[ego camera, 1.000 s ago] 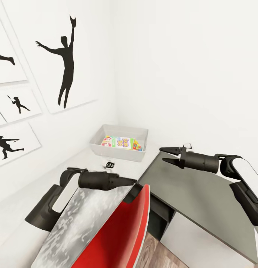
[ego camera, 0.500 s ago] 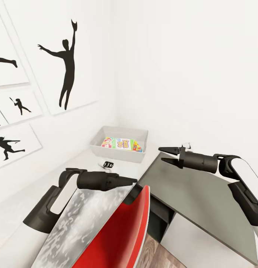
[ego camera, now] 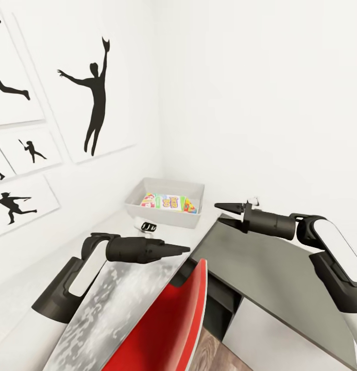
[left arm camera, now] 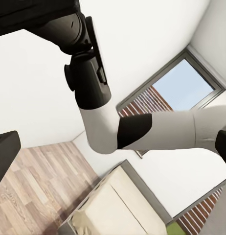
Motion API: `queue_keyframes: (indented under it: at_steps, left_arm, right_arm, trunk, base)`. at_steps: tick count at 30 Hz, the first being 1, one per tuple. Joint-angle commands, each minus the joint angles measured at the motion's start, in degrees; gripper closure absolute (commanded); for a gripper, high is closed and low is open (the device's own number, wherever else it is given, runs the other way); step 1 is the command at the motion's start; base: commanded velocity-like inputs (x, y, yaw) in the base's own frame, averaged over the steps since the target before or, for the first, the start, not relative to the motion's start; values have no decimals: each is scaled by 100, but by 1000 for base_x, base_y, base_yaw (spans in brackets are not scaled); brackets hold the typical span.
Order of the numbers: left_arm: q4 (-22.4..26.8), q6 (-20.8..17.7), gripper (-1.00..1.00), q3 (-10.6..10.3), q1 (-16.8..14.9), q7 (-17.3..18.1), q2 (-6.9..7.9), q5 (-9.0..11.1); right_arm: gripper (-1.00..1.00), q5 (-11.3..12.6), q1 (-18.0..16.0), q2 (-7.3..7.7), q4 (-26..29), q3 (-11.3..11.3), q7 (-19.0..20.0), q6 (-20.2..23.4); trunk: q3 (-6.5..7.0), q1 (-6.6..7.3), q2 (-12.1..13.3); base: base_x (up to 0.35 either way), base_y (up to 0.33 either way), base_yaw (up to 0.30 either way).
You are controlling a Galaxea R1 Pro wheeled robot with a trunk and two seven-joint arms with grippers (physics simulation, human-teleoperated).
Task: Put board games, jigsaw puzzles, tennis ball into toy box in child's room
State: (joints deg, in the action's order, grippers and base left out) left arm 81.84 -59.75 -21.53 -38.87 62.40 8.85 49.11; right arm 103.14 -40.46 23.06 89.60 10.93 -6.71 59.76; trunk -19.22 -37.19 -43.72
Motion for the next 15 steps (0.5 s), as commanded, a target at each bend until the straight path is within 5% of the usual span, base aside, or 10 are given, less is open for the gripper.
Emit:
queue_keyframes:
  at_steps: [1, 5, 15]
  left_arm:
    - [-1, -25, -100, -13, -6, 7, 3, 11]
    - [-1, -25, -100, -43, -1, 3, 5, 8]
    - [-1, -25, -100, -50, 3, 0, 7, 11]
  right_arm:
    - [-100, 56, -6, -36, 4, 6, -59, 2]
    - [-100, 46, 16, -231, 1, 0, -59, 0]
    - [-100, 45, 271, -292, 5, -8, -59, 7]
  trunk:
    - [2, -1, -6]
    - [40, -1, -6]
    - [134, -1, -6]
  base:
    - [0, 0, 0]
    - [0, 0, 0]
    - [0, 0, 0]
